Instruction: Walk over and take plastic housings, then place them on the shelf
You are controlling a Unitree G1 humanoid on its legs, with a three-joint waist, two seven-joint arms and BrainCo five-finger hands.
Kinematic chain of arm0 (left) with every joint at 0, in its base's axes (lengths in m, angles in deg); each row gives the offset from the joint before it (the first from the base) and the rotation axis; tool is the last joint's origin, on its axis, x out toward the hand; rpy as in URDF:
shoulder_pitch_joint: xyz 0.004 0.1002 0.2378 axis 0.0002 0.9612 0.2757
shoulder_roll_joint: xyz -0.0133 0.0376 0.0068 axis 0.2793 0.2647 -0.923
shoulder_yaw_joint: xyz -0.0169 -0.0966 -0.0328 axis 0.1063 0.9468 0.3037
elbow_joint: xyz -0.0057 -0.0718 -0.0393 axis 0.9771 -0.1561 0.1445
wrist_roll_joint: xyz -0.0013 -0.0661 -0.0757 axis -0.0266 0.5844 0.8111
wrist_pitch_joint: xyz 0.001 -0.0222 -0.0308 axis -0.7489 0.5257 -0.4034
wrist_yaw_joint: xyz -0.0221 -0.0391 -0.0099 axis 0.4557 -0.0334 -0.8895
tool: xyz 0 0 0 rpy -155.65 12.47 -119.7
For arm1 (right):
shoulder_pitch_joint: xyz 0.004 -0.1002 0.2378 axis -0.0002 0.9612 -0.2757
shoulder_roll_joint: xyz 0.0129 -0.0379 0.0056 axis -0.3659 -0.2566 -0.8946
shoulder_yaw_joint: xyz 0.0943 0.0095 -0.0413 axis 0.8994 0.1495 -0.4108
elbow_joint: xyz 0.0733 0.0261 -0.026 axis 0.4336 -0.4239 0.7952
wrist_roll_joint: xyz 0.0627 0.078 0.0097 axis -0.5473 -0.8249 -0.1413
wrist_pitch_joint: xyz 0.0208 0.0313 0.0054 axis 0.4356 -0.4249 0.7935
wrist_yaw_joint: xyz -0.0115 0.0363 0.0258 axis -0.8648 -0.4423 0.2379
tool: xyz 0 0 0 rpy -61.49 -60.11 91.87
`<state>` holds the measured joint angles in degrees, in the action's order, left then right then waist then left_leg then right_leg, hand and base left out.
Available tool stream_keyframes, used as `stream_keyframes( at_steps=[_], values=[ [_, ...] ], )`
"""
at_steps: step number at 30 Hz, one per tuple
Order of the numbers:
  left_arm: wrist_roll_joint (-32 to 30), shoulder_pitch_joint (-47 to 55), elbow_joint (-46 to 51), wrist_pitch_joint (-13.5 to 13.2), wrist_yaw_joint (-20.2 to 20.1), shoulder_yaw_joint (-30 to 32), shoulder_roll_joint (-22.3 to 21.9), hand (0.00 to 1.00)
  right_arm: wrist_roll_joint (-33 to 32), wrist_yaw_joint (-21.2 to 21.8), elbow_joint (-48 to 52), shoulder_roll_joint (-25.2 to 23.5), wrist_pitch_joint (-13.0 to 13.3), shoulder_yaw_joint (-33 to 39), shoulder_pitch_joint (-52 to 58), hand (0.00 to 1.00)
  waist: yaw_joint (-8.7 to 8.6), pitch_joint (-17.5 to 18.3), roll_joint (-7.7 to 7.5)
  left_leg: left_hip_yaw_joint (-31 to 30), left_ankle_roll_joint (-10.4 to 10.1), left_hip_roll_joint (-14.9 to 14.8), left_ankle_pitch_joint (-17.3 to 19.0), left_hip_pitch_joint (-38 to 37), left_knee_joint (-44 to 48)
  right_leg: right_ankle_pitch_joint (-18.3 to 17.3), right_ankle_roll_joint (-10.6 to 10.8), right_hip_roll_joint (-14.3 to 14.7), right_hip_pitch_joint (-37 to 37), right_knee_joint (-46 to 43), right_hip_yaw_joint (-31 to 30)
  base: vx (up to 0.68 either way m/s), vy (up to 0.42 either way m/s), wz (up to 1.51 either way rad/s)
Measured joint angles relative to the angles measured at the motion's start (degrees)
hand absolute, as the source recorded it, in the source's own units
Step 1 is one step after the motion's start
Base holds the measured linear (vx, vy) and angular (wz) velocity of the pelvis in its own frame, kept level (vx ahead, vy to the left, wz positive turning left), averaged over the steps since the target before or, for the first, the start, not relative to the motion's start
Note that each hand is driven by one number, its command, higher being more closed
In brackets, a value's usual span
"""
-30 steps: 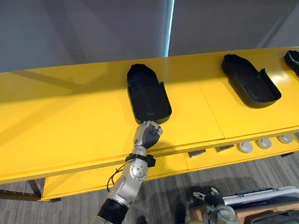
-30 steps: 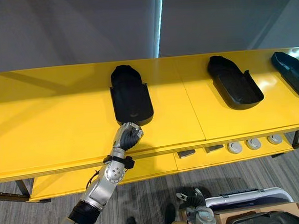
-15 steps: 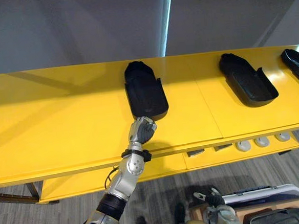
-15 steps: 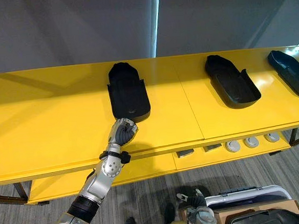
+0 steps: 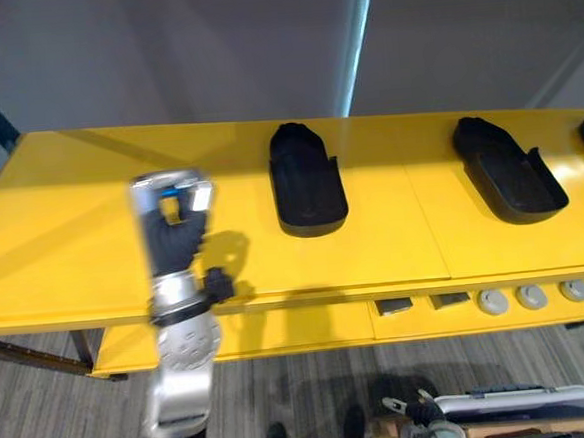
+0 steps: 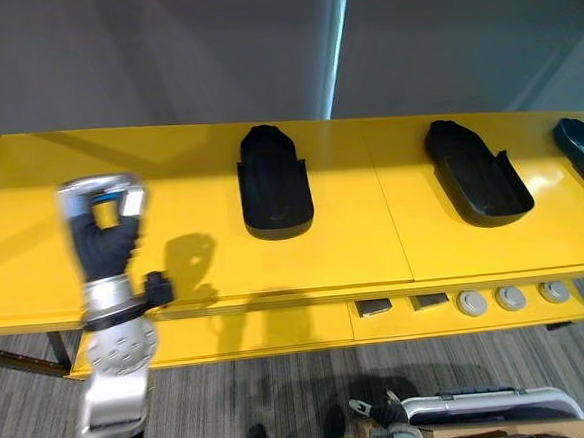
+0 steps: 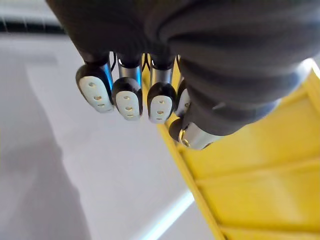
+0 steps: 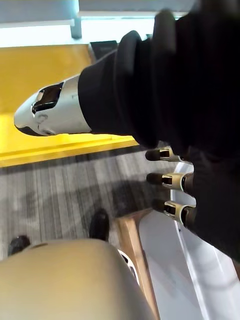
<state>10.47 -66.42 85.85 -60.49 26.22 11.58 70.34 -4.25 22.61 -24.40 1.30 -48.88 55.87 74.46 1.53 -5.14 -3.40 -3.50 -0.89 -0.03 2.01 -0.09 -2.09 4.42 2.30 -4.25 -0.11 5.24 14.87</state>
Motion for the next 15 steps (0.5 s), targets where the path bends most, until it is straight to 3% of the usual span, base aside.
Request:
stream_keyframes(
  at_steps=[2, 4, 6, 9, 11, 15],
  values=[
    [5.79, 4.00, -1.66, -0.73, 1.81, 6.21, -1.80, 1.00, 0.06, 0.43, 0.20, 0.13, -0.06, 0.55, 0.76, 0.00, 1.10, 0.05, -0.05, -0.98, -0.07, -0.01, -0.01, -0.01, 0.00, -0.82, 0.06, 0.00, 0.03, -1.16, 1.04, -0.02, -0.008, 0.22],
    [8.26, 6.69, -5.61, -0.69, 2.66, 8.35, -2.70, 1.00, 0.17, 0.45, 1.22, -0.01, -0.29, 0.59, 1.20, 0.00, 2.51, 0.13, -0.16, -1.08, -0.08, -0.02, -0.01, -0.01, -0.03, -0.91, 0.01, -0.22, 0.11, -1.24, 1.32, 0.01, 0.012, 0.14],
    [9.20, 10.71, -9.95, 0.26, 2.52, 8.70, -3.74, 1.00, 0.55, 0.45, 3.86, -0.55, -0.36, 0.57, 1.26, 0.00, 2.50, 0.21, -0.23, -1.18, -0.10, 0.05, -0.09, -0.15, -0.12, -1.08, 0.17, -0.60, 0.54, -1.27, 2.28, 0.02, 0.024, 0.15],
    [9.30, 14.99, -21.12, 2.40, 0.26, 7.07, -5.96, 1.00, 0.81, 0.56, 7.65, -1.80, -0.60, -0.83, 1.66, 0.00, 2.66, 0.92, -0.74, -0.90, 0.07, 0.17, 0.18, -0.39, 0.65, -1.32, 0.26, -0.80, 1.06, -1.37, 2.52, 0.02, 0.017, 0.03],
    [11.21, 15.40, -33.70, 4.55, -3.92, 5.15, -6.42, 1.00, 1.78, 0.63, 10.21, -2.65, -0.76, -2.78, 1.13, 0.00, 2.62, 1.12, -1.03, -0.61, 0.30, 0.16, 0.49, -0.60, 1.62, -1.90, 0.35, -0.97, 1.31, -2.22, 2.55, 0.00, 0.000, 0.00],
    [13.71, 14.35, -53.21, 6.37, -9.83, 0.56, -6.44, 1.00, 1.80, 0.69, 10.88, -3.76, -1.06, -2.91, 1.37, 0.00, 2.47, 2.62, -0.52, -0.27, 0.24, 0.13, 1.07, -0.93, 2.30, -2.31, 0.49, -1.03, 1.86, -2.39, 2.61, 0.00, 0.003, -0.01]
  ],
)
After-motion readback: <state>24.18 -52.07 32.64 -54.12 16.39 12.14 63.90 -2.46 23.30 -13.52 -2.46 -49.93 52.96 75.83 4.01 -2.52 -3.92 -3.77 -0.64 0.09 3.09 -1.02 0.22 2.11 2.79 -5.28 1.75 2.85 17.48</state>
